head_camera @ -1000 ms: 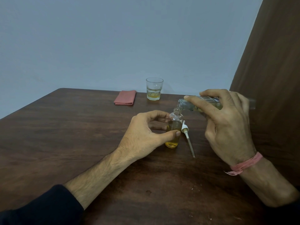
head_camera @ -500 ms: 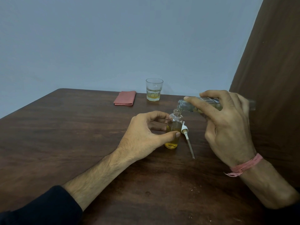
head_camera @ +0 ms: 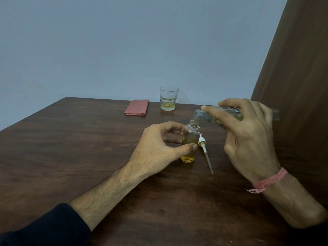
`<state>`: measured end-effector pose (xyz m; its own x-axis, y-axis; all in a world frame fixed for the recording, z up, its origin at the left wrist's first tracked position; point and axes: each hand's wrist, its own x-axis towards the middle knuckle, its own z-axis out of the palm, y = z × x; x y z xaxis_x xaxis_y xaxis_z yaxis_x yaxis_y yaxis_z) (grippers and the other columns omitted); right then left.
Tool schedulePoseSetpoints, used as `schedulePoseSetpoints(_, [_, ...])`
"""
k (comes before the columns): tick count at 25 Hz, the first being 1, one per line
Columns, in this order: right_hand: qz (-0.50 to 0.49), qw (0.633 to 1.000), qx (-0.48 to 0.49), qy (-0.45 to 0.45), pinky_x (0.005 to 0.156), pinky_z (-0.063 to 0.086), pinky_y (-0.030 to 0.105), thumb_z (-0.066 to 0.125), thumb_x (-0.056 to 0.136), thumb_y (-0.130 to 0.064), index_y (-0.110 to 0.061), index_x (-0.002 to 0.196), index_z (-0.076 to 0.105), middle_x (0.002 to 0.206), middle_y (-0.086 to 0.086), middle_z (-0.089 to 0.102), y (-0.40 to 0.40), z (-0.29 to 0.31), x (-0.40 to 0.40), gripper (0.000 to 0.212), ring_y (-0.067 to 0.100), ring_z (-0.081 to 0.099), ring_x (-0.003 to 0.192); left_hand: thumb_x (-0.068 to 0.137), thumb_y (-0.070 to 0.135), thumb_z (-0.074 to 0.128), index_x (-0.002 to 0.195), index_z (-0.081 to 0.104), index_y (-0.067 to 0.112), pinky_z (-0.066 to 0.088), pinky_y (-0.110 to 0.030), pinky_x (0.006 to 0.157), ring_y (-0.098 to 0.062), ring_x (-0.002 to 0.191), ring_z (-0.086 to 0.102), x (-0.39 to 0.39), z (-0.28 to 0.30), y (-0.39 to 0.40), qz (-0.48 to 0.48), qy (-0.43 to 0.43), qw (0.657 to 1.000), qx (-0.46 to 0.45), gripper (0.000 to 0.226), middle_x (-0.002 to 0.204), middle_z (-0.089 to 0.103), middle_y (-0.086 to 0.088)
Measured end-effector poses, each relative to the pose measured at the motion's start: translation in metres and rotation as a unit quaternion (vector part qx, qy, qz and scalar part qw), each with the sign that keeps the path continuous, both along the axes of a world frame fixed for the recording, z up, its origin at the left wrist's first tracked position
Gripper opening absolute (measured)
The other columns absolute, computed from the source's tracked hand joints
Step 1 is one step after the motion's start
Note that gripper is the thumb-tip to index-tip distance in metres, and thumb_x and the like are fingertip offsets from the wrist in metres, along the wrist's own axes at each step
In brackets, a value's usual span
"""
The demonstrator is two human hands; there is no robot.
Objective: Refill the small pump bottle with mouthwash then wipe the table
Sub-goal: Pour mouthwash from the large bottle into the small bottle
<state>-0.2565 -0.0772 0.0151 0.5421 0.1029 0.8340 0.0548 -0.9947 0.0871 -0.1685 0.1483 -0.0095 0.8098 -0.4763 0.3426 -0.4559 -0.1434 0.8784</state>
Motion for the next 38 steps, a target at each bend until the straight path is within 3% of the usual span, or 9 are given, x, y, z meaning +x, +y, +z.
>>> schedulePoseSetpoints(4, [-0.001,1.0,0.002,-0.001,0.112,0.036,0.057,0.074,0.074,0.018,-0.035,0.148,0.067,0.137,0.008,0.065,0.0008,-0.0003,0.0004,0.091,0.036,0.062,0.122,0.081,0.036,0.102,0.12,0.083,0.032,0.067,-0.02,0.095,0.0,0.104,0.083,-0.0001,-0.0004,-0.0004,0.002,0.0,1.0,-0.006,0.043,0.111,0.088,0.015])
schedulePoseSetpoints(13, [-0.001,1.0,0.001,-0.005,0.111,0.036,0.056,0.074,0.073,0.019,-0.035,0.148,0.068,0.137,0.008,0.065,0.0002,0.0002,-0.0001,0.092,0.036,0.062,0.12,0.081,0.038,0.102,0.121,0.082,0.032,0.063,-0.012,0.093,0.002,0.107,0.082,0.0011,0.0001,-0.0004,0.003,-0.004,1.0,0.002,0.045,0.112,0.087,0.016])
schedulePoseSetpoints(38, [-0.003,1.0,-0.002,-0.004,0.112,0.037,0.058,0.074,0.073,0.017,-0.035,0.148,0.068,0.137,0.008,0.065,0.0009,0.0008,0.0001,0.091,0.037,0.062,0.121,0.082,0.041,0.101,0.123,0.083,0.033,0.065,-0.02,0.098,0.003,0.108,0.081,0.0024,-0.0013,-0.0001,0.007,-0.003,1.0,0.011,0.046,0.115,0.087,0.017])
